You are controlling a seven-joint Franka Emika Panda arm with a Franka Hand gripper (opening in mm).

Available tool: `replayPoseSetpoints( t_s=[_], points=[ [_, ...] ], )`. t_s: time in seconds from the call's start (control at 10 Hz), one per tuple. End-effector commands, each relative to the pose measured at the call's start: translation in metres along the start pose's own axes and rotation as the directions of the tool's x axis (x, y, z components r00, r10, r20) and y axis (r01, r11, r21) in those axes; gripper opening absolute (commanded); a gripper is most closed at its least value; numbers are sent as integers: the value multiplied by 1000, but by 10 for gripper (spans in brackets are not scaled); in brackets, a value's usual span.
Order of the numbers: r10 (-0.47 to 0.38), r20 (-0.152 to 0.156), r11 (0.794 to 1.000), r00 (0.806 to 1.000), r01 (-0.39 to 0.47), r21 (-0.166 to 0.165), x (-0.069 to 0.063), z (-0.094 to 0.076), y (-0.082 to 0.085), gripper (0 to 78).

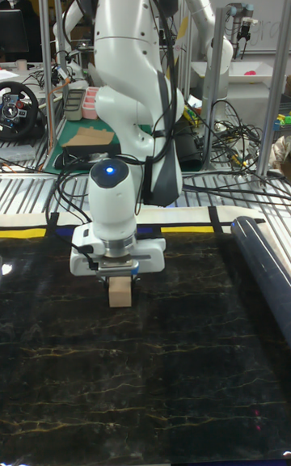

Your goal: Hold a small block with the gripper and sweep it from left to right on the table

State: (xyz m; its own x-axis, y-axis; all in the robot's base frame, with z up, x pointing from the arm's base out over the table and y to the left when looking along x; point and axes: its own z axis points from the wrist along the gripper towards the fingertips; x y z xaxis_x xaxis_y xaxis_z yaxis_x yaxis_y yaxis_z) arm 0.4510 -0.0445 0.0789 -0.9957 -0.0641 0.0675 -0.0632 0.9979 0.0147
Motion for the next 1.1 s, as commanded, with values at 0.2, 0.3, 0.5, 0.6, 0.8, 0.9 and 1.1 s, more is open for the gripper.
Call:
replayPoseSetpoints(
  t_s=[0.2,0.3,0.5,0.6,0.8,0.9,1.1],
  points=[
    [-2,-3,1000,1000,2,6,-8,-8,-6,11],
    [4,-3,1000,1000,-4,14,-9,-10,-7,11],
    [2,-8,1000,1000,-2,13,-9,-10,-7,11],
    [4,-13,1000,1000,-4,19,-9,-10,-7,11],
    [-36,-16,998,999,37,44,-9,-10,-7,11],
    [-56,-32,998,998,57,35,-9,-10,-7,11],
    [-94,-24,995,995,95,36,-9,-10,-7,11]
  ],
)
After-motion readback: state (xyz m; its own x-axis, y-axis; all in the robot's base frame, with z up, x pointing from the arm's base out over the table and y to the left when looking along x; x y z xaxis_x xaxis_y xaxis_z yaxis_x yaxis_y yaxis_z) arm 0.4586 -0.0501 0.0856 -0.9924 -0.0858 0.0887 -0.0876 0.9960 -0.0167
